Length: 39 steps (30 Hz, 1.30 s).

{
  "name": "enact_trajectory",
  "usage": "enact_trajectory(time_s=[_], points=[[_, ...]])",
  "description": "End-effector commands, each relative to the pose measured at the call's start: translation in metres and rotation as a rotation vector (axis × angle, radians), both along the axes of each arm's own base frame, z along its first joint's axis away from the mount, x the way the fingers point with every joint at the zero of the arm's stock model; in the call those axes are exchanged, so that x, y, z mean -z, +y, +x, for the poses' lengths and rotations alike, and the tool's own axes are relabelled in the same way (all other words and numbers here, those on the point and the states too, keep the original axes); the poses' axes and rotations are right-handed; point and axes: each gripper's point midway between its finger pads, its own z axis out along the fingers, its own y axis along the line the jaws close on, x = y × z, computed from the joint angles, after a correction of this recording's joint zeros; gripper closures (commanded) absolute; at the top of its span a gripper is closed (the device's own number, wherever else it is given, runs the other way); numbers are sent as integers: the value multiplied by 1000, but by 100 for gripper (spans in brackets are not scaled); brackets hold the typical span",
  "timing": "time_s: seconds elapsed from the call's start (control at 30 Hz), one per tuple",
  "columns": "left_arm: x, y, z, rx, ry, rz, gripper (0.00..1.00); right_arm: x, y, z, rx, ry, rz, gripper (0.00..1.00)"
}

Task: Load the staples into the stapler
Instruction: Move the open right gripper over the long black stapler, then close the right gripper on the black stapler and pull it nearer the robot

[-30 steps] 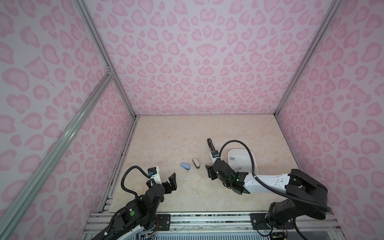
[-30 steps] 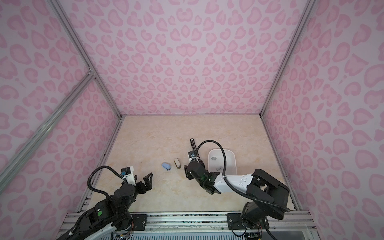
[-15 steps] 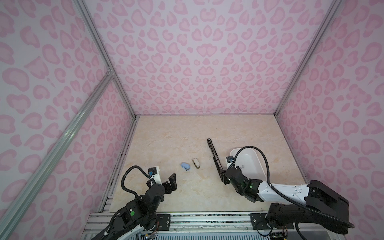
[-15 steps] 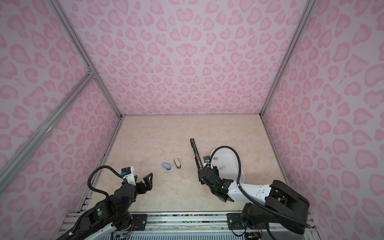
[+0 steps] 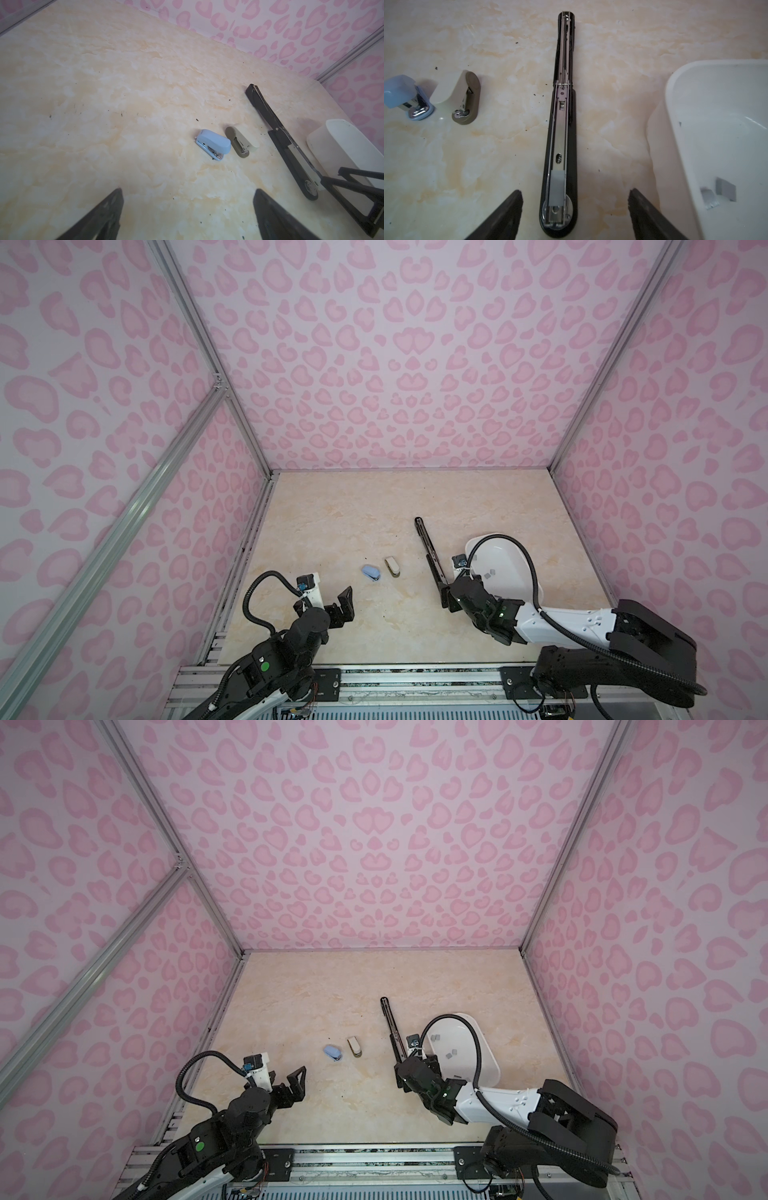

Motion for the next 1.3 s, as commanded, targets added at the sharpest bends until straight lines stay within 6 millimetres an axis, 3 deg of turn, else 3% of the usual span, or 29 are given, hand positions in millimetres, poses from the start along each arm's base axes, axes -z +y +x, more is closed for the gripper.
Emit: enact_trajectory(time_s=[0.0,0.33,0.47,0.67,0.93,1.1,1.27], points=[[-2,-1,1,-1,-5,-12,2,5,9,4,-14,13,2,20],[-2,-2,1,2,-2,-14,2,37,18,12,-4,68,-81,23],[-2,-2,1,1,-3,-9,2,49,23,12,-23,95,-102,31],[-1,-2,1,4,-1,-12,2,53,31,0,-60,109,-102,47],[-3,-4,1,11,-9,-16,0,55,40,-23,-126,88,-123,55],[-7,-18,-2,78,-17,-79,4,47,43,-45,-174,48,-131,55],[-21,-49,-8,211,-44,-264,4,46,32,-58,-208,28,-117,56]])
